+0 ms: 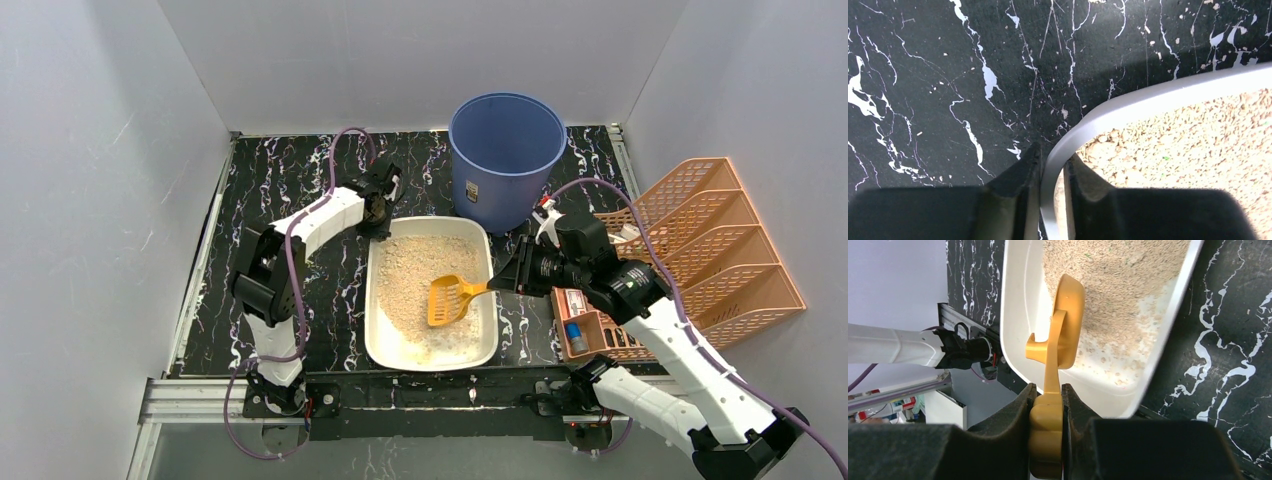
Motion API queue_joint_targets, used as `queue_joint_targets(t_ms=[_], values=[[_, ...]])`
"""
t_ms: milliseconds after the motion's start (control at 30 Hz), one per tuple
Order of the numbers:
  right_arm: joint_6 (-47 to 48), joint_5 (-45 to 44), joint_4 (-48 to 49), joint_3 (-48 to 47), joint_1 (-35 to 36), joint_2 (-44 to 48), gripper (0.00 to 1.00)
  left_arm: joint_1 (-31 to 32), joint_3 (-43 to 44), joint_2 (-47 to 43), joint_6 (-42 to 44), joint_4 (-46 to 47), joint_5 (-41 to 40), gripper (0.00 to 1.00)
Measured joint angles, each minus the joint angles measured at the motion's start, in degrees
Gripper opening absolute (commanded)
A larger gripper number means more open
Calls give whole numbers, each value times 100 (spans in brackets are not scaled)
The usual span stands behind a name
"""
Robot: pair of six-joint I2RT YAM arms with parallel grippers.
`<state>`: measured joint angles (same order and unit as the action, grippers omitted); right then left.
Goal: Clean the litter box
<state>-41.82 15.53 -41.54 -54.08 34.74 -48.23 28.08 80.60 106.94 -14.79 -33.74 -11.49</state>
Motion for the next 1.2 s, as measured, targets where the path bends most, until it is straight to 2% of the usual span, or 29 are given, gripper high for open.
queue_joint_targets(t_ms=[67,300,500,667,733,800,867,1033,1200], values=[[-26,9,83,33,0,9,1,0,-37,-22,122,2,70,0],[-334,70,487,476,0,81,1,-22,-697,-511,-105,393,343,0],[-811,210,973,1032,0,168,1,-22,-1884,-1543,-1088,568,205,0],[-1075,219,1174,1224,0,210,1,-20,-2981,-2765,-2072,365,0,0],[-1110,214,1207,1233,0,214,1,-13,-3377,-3318,-2422,210,-66,8],[-1143,184,1246,1233,4,214,1,-4,-3738,-3849,-2743,50,-111,25],[-1165,162,1290,1233,7,214,1,17,-3985,-4218,-2964,-83,-114,35],[-1176,151,1314,1233,15,214,1,63,-4054,-4529,-3141,-216,-24,57],[-1082,166,1281,1231,15,214,1,70,-3633,-4262,-2800,-544,-146,63]])
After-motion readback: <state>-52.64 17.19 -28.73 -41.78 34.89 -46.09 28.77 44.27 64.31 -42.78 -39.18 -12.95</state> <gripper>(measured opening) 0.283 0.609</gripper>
